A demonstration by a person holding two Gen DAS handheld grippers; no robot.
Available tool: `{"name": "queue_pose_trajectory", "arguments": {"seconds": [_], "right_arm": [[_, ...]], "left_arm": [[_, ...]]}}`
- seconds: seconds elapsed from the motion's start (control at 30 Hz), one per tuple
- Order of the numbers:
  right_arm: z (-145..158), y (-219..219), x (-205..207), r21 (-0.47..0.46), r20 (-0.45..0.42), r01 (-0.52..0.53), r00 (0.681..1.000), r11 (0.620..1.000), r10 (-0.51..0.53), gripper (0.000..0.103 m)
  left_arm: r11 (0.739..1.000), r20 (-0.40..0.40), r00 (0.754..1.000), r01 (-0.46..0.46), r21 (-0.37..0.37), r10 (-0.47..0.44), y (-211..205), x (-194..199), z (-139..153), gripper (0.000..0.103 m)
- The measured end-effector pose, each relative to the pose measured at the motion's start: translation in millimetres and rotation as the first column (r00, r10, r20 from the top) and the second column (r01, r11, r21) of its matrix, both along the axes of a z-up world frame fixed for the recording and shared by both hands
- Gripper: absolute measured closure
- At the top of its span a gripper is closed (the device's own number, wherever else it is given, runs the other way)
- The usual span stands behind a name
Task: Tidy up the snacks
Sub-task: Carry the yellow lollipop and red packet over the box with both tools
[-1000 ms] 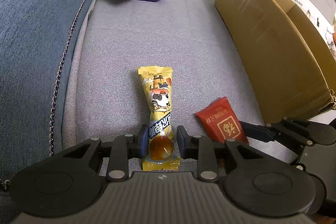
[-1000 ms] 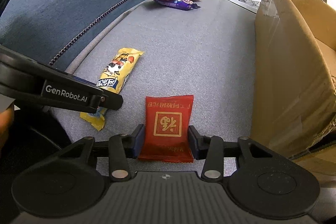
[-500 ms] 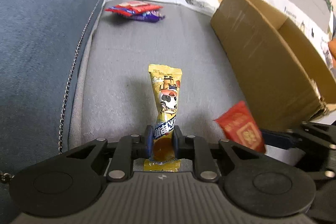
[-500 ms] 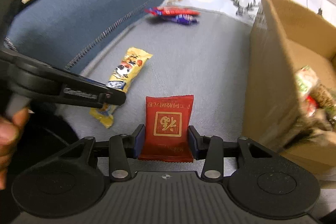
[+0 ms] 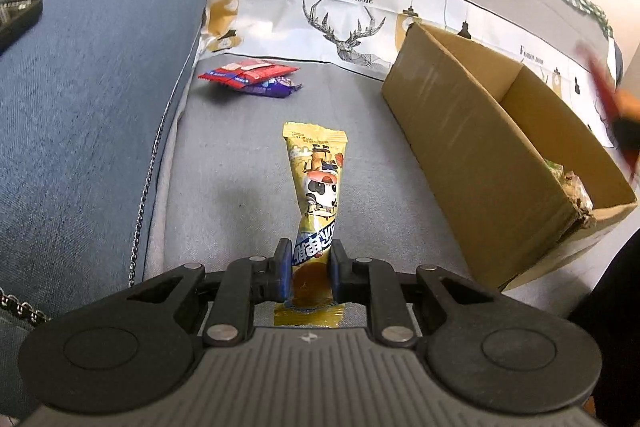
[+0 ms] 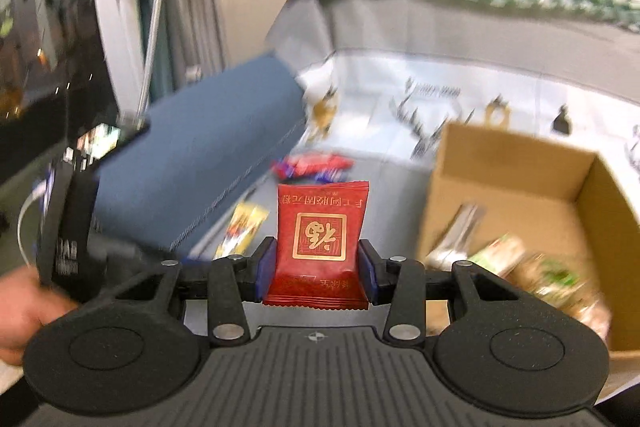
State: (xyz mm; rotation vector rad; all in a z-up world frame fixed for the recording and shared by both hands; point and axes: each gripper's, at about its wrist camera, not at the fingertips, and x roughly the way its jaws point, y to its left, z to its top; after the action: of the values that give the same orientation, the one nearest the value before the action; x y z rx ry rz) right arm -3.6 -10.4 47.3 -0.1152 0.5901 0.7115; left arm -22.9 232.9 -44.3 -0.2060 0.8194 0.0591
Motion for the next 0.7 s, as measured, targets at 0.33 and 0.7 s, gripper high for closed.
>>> {"name": "queue_pose_trajectory", "arguments": {"seconds": [0.33, 0.7], "right_arm": [[40.5, -98.1, 47.3, 0.096, 0.104, 0.187, 0.975, 0.978, -0.197, 0.058], [20.3, -180.3, 98.0, 0.196, 0.083, 0.346, 0.926, 0.917, -0.368, 0.059]], "left_arm": [[1.0, 0.018, 1.0, 0.004, 0.029, -0.004, -20.1, -15.0, 8.4, 0.083], [0.999, 0.017, 1.0, 0.0, 0.039, -0.001, -68.2, -19.4, 21.9, 0.083]]}}
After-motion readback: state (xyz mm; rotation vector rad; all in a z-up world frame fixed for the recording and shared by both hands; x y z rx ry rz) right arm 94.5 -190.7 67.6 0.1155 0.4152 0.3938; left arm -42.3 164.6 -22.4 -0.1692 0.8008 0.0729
